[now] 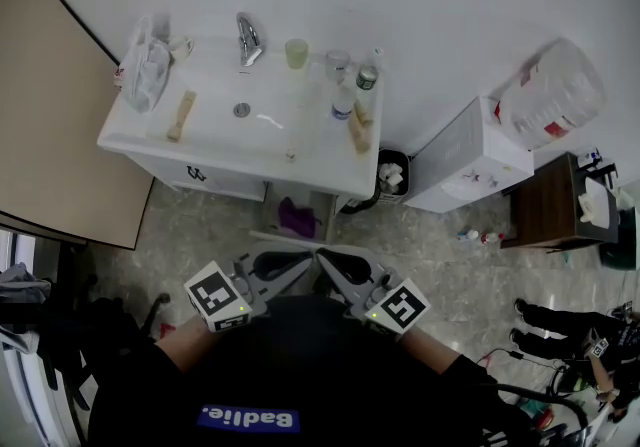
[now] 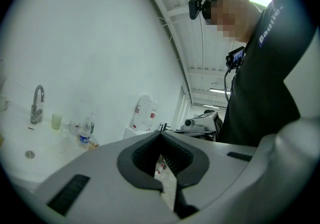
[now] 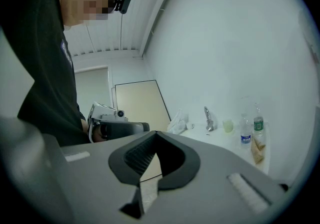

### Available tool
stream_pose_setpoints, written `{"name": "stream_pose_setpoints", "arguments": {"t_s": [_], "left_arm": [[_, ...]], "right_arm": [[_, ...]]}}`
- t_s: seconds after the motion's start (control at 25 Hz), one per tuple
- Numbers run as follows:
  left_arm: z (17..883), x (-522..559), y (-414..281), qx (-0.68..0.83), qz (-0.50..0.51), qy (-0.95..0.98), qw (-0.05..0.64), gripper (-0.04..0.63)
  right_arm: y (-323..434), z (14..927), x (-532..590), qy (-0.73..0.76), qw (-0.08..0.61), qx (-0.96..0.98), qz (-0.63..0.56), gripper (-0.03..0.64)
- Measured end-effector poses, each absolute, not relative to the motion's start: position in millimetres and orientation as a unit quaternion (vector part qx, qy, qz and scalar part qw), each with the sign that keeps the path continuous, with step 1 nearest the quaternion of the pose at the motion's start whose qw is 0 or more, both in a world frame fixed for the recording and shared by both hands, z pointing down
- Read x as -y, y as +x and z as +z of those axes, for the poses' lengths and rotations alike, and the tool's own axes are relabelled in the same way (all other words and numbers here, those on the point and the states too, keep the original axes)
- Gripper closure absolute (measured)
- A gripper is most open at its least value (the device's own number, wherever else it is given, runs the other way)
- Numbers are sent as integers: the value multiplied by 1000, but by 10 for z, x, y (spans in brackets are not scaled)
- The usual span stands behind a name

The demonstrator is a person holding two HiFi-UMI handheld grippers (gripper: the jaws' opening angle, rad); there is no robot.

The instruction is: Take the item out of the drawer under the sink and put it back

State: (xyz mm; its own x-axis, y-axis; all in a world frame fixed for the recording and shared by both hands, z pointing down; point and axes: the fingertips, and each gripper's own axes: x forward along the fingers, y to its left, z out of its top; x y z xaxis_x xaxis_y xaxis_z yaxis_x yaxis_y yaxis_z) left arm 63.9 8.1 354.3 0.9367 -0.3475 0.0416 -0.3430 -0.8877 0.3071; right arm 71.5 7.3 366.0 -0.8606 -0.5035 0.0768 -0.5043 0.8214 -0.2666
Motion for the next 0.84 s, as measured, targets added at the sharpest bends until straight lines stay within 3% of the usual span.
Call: {"name": "stream_pose_setpoints", "arguments": {"t_s": [0.84], "left_arm": [[3508,-196,638,171,-7,973,156,606]], "right_arm": [[692,3635,-167,264,7,953,146,615]]}}
